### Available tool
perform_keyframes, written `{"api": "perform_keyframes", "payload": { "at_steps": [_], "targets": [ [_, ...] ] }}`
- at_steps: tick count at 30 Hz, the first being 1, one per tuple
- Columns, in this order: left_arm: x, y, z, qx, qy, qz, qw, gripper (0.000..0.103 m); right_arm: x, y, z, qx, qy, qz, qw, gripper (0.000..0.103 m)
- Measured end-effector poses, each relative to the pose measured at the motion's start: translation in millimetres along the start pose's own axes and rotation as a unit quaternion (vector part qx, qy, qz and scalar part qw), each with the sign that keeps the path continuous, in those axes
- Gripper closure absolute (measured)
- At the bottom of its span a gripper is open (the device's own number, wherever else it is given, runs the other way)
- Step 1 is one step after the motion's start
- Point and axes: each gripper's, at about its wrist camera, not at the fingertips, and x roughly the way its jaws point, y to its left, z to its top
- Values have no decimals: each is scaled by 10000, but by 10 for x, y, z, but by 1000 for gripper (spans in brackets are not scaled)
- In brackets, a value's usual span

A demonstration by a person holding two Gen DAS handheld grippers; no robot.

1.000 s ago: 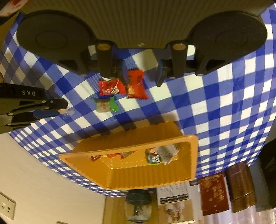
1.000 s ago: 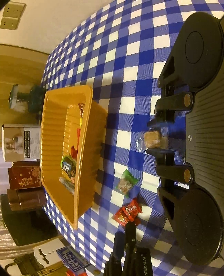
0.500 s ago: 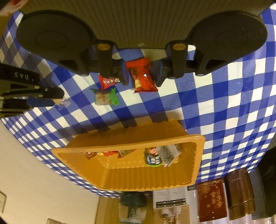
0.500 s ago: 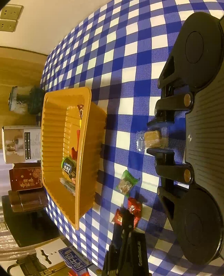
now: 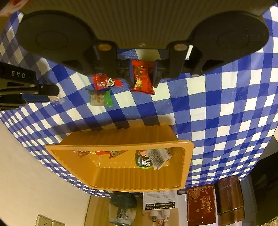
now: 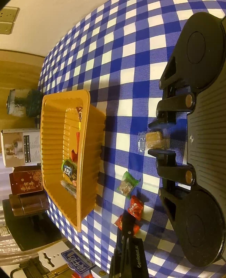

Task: Organize snacks
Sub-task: 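Carry the red packet and caramel packet over the orange tray with both grippers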

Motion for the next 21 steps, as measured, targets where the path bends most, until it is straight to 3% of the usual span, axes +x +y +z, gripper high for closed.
{"api": "perform_keyframes", "payload": {
  "at_steps": [21],
  "targets": [
    [-460,-111,174,-225,-67,-76,9997,84,-456,-111,123,431,0,-26,9991,82]
  ]
}}
